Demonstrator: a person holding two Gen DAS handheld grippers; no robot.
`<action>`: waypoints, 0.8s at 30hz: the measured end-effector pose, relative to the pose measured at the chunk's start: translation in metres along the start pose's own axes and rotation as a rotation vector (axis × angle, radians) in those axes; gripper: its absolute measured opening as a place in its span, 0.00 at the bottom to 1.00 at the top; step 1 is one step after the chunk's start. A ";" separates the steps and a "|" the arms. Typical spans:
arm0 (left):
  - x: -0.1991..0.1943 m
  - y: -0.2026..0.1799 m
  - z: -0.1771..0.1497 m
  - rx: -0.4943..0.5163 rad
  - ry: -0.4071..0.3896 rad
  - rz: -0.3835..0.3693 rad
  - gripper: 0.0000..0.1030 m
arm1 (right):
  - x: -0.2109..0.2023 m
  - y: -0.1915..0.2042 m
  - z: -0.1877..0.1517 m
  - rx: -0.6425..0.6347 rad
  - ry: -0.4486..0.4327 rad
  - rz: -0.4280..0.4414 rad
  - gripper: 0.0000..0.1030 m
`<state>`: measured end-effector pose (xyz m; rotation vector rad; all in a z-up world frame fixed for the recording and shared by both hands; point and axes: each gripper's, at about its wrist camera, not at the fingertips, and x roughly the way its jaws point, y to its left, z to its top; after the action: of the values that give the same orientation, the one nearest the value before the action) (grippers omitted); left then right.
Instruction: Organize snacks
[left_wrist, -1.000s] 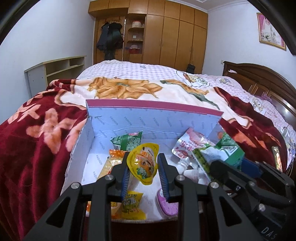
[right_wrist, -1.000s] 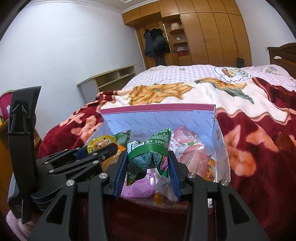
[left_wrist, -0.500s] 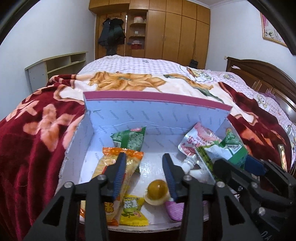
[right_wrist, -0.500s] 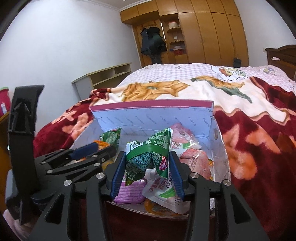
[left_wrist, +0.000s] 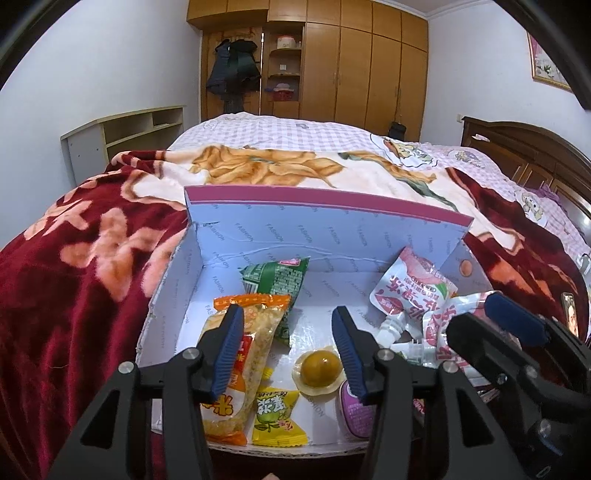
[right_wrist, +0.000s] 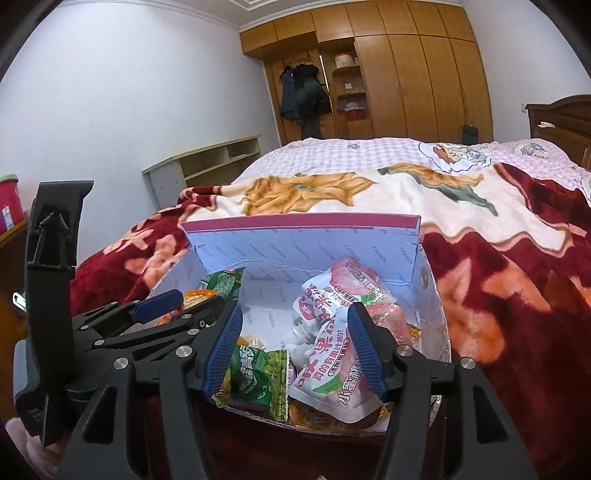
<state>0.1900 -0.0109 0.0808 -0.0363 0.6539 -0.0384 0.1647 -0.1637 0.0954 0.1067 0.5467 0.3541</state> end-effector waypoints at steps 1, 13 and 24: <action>0.000 0.000 0.000 0.000 0.000 0.001 0.51 | 0.000 0.000 0.000 0.002 0.000 0.002 0.59; -0.004 0.005 -0.001 -0.013 -0.001 0.011 0.51 | -0.002 0.004 0.000 0.004 -0.005 0.005 0.59; -0.017 0.006 -0.005 -0.016 -0.006 0.024 0.51 | -0.013 0.009 0.001 0.004 -0.016 0.006 0.59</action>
<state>0.1737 -0.0047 0.0867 -0.0446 0.6486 -0.0103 0.1523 -0.1596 0.1043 0.1151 0.5313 0.3573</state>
